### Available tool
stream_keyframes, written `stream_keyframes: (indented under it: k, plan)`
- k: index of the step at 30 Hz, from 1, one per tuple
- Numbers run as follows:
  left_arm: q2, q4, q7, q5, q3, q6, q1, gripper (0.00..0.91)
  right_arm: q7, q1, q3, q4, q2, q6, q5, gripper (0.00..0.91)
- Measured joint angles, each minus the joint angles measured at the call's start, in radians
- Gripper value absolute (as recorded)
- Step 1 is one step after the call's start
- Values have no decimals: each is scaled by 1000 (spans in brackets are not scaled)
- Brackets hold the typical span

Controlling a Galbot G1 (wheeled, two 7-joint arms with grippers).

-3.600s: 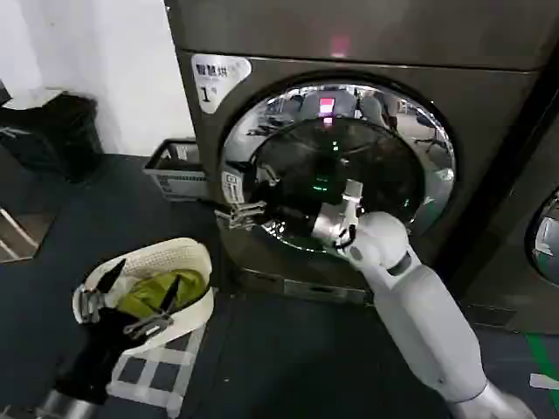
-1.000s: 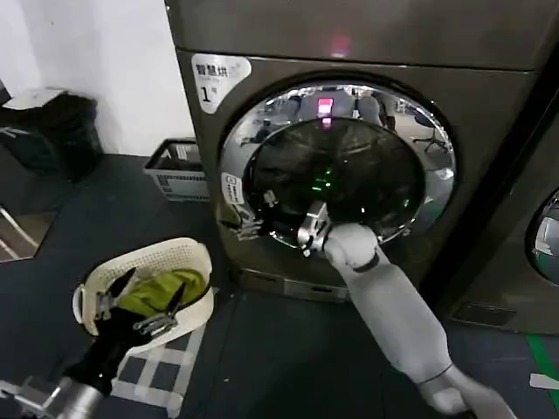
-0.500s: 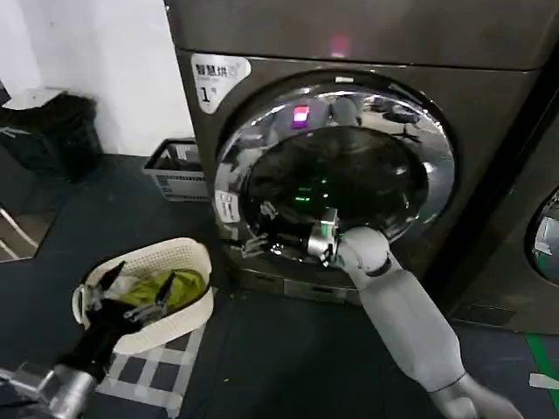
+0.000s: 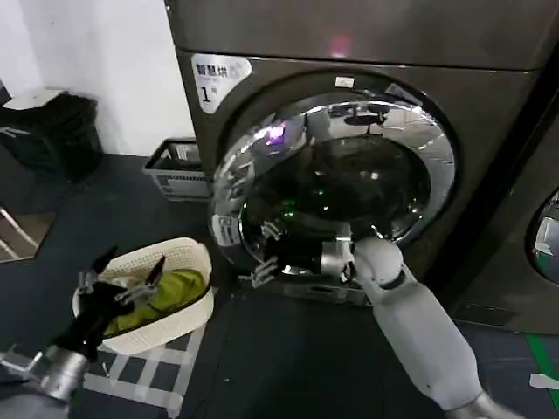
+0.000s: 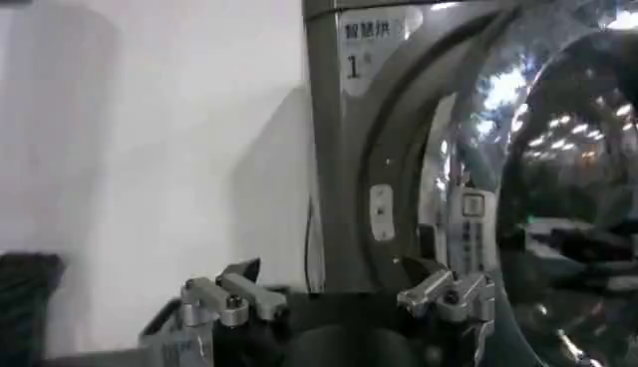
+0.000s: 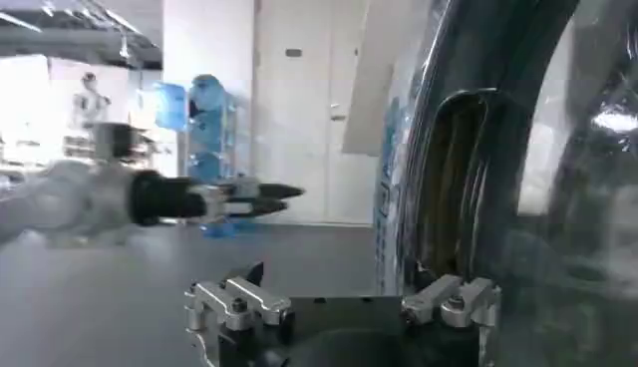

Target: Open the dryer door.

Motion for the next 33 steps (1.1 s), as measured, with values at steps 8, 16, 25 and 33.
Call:
stream_keyframes:
  k: [8, 16, 25, 33]
  plan:
    - [106, 107, 45, -123, 1, -14, -61, 907, -88, -73, 28, 75, -76, 77, 47, 907]
    - [195, 171, 51, -267, 33, 26, -134, 907, -145, -144, 58, 149, -124, 112, 84, 907]
    - [322, 226, 94, -413, 107, 71, -223, 907, -168, -193, 96, 203, -176, 113, 128, 907]
    - [478, 275, 151, -440, 236, 38, -299, 907, -189, -243, 152, 239, -229, 114, 150, 907]
